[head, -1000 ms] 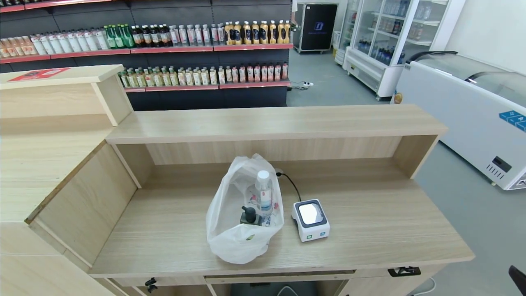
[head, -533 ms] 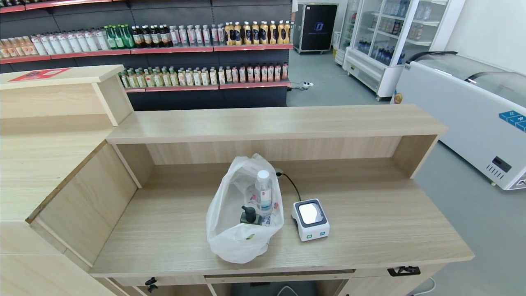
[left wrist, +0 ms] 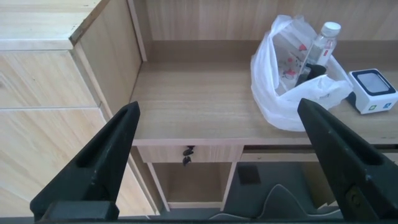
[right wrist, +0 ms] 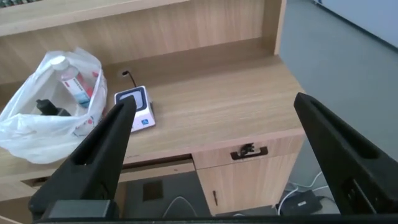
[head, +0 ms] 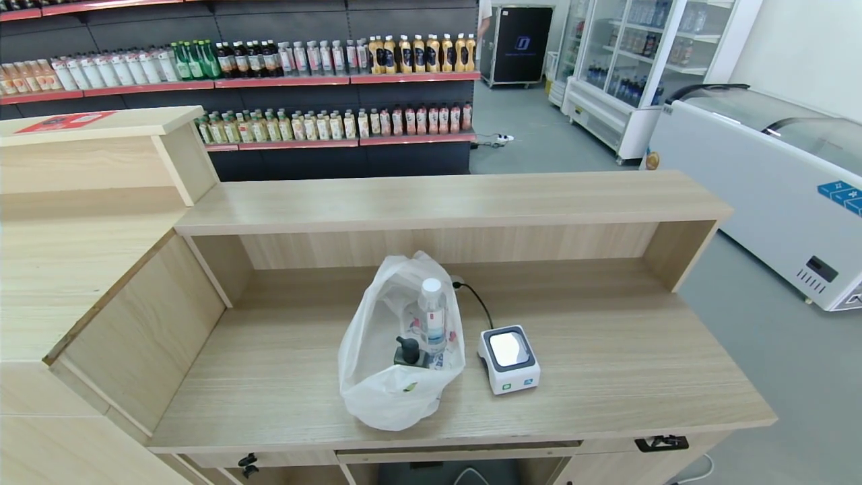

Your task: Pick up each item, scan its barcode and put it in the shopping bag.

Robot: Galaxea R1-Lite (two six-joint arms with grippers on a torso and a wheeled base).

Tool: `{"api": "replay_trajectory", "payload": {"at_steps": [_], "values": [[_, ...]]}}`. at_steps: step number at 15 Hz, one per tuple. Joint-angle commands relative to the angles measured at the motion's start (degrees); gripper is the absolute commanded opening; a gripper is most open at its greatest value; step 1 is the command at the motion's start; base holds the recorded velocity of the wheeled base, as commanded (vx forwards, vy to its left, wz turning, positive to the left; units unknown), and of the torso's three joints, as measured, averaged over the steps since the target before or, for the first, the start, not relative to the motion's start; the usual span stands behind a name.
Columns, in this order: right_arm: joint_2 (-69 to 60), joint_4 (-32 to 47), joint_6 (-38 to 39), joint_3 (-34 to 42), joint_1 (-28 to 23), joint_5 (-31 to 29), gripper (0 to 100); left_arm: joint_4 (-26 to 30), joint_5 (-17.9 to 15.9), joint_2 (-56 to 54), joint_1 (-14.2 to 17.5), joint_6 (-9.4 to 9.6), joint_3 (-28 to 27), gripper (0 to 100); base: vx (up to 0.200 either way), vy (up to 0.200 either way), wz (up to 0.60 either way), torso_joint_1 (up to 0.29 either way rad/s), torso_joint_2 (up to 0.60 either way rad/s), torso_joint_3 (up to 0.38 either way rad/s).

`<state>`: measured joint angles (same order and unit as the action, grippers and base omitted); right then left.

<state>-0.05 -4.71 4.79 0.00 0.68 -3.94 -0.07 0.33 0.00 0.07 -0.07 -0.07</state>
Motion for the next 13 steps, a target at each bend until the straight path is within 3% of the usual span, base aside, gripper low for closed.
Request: {"api": "replay_trajectory", "payload": {"at_steps": [1, 13], "values": [[0.0, 0.0, 0.2, 0.0, 0.0, 0.1, 100, 0.0, 0.0, 0.0, 0.0, -0.01, 0.0, 100, 0.0, 0.0, 0.0, 0.0, 0.0, 0.0], [0.0, 0.0, 0.3, 0.0, 0.0, 0.1, 100, 0.0, 0.0, 0.0, 0.0, -0.01, 0.1, 100, 0.0, 0.0, 0.0, 0.0, 0.0, 0.0]]}}
